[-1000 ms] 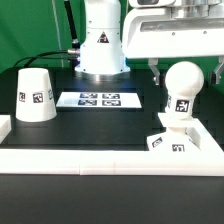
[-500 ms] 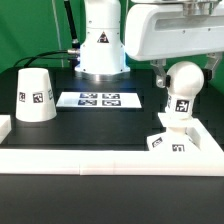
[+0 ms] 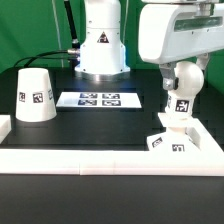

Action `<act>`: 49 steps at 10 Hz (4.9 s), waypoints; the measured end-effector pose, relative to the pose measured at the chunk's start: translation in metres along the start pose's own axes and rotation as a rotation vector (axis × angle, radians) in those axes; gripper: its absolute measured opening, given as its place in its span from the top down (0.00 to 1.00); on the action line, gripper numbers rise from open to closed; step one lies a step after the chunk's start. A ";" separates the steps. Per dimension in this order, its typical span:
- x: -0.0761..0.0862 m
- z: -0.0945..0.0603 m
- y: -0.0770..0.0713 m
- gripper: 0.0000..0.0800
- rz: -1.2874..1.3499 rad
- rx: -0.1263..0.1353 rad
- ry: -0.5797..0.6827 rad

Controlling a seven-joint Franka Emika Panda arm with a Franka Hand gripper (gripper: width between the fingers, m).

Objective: Assemble lamp

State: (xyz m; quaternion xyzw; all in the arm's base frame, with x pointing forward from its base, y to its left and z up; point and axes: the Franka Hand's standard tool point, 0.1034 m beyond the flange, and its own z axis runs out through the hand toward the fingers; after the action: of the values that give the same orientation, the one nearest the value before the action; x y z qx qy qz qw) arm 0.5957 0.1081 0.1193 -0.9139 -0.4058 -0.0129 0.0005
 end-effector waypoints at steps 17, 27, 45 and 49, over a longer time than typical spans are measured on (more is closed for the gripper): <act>-0.008 0.005 0.006 0.28 -0.045 -0.029 -0.031; -0.005 0.005 0.003 0.28 0.835 -0.031 -0.013; 0.001 0.007 -0.007 0.14 1.846 0.072 -0.046; 0.000 0.009 -0.005 0.13 1.418 0.073 -0.079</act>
Offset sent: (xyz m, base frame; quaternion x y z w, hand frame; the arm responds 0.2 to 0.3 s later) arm 0.0021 0.0044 -0.0003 -0.0065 -0.0113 -0.1999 0.9797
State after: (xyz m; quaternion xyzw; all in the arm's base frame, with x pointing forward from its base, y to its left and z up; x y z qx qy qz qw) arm 0.5921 0.1115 0.1105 -0.9570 0.2866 0.0370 0.0247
